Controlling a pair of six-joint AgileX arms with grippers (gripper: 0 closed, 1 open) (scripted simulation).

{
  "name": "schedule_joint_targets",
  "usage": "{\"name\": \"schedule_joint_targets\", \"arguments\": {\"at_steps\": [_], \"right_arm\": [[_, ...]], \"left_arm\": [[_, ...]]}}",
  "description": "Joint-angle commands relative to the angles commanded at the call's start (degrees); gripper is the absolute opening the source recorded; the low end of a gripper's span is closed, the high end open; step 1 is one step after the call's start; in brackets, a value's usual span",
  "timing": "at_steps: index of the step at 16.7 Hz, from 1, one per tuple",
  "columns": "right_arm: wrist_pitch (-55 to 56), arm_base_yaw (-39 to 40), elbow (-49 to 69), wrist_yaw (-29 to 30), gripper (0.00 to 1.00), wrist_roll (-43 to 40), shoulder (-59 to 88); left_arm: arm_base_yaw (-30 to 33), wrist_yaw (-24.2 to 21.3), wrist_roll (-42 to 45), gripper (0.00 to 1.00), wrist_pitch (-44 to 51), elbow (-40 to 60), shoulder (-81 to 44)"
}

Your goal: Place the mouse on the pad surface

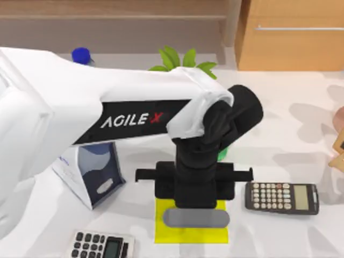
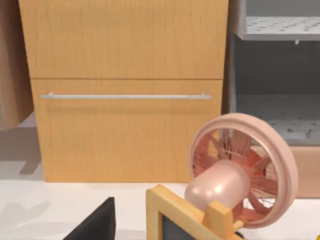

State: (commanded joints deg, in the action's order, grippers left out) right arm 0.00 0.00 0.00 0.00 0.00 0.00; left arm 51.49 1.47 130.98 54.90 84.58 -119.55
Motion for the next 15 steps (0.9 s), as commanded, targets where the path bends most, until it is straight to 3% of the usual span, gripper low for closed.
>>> {"name": "schedule_joint_targets", "arguments": {"at_steps": [2,15], "right_arm": [[0.0,0.0,0.0,0.0,1.00,0.0,0.0],[0.0,0.0,0.0,0.0,1.00,0.0,0.0]], "left_arm": [[0.0,0.0,0.0,0.00,0.0,0.0,0.0],[0.0,0.0,0.0,0.98,0.0,0.0,0.0]]}}
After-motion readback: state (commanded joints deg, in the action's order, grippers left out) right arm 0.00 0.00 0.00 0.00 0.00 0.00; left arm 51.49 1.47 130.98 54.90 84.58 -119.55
